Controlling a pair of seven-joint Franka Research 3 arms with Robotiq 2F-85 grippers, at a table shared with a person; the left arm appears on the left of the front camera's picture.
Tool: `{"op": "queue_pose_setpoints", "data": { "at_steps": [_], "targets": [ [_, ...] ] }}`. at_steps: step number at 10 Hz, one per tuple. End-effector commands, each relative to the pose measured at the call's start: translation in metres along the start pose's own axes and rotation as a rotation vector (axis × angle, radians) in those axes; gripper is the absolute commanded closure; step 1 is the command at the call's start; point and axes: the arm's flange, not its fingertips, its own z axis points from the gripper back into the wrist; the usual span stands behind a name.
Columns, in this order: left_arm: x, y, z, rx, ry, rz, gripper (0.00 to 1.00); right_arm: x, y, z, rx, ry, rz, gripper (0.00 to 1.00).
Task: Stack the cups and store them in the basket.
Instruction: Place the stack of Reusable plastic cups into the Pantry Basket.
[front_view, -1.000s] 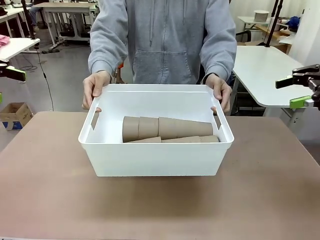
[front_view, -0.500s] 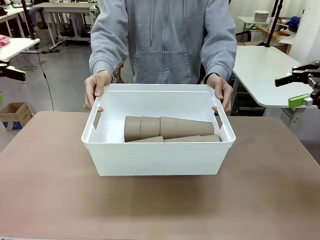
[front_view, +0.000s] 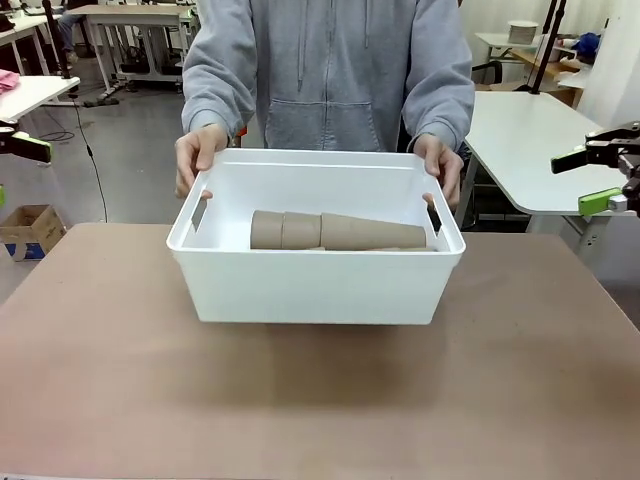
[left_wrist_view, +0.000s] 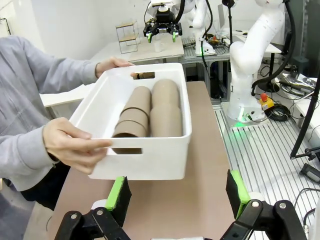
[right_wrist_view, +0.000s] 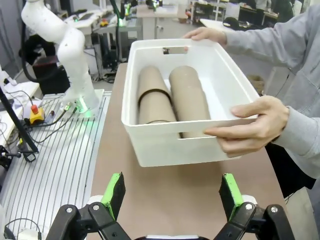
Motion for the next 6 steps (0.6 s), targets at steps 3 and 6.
{"op": "queue_pose_setpoints", "data": {
  "at_steps": [3,6],
  "targets": [
    [0.0024,-0.0005,0.0000,-0.001,-0.013,0.006,0.00,0.0062,-0.0003,0.0007,-0.003,-0.022,-0.022,0.00],
    [0.0024,-0.0005,0.0000,-0.001,-0.013,0.006,0.00,0.0062,-0.0003,0.0007,-0.003,-0.022,-0.022,0.00]
  ]
}}
